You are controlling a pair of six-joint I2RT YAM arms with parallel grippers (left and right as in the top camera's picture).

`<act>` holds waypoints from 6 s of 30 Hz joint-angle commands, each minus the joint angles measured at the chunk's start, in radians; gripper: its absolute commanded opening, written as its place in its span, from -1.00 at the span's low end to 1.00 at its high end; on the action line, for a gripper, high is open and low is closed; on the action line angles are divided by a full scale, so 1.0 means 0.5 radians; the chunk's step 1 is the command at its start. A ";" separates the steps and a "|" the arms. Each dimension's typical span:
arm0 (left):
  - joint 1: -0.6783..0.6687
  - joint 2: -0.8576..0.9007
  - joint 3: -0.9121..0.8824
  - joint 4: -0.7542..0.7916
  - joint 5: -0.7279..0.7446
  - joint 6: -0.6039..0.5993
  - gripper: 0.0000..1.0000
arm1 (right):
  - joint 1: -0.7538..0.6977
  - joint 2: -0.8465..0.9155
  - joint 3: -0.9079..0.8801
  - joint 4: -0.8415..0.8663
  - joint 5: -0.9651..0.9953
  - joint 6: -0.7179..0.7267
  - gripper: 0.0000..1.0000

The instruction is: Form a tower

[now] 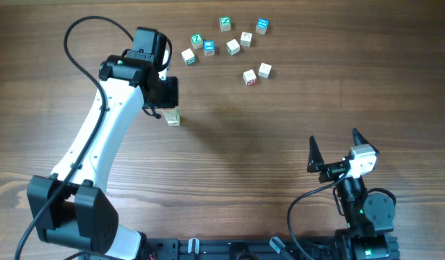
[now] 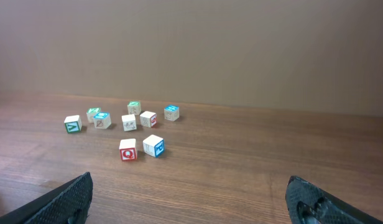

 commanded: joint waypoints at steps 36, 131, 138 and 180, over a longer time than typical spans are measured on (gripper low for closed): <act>0.169 0.014 -0.024 0.278 -0.027 -0.264 1.00 | -0.007 -0.009 -0.002 0.011 -0.032 -0.027 1.00; 0.414 -2.088 -0.024 -0.424 -0.027 -0.314 1.00 | -0.007 -0.009 -0.002 0.011 -0.031 -0.027 1.00; 0.414 -2.087 -0.024 -1.144 -0.027 -0.314 1.00 | -0.007 -0.009 -0.002 0.011 -0.031 -0.027 0.99; 0.576 -3.349 -1.929 2.151 -0.027 -0.314 1.00 | -0.007 -0.009 -0.002 0.011 -0.031 -0.028 0.99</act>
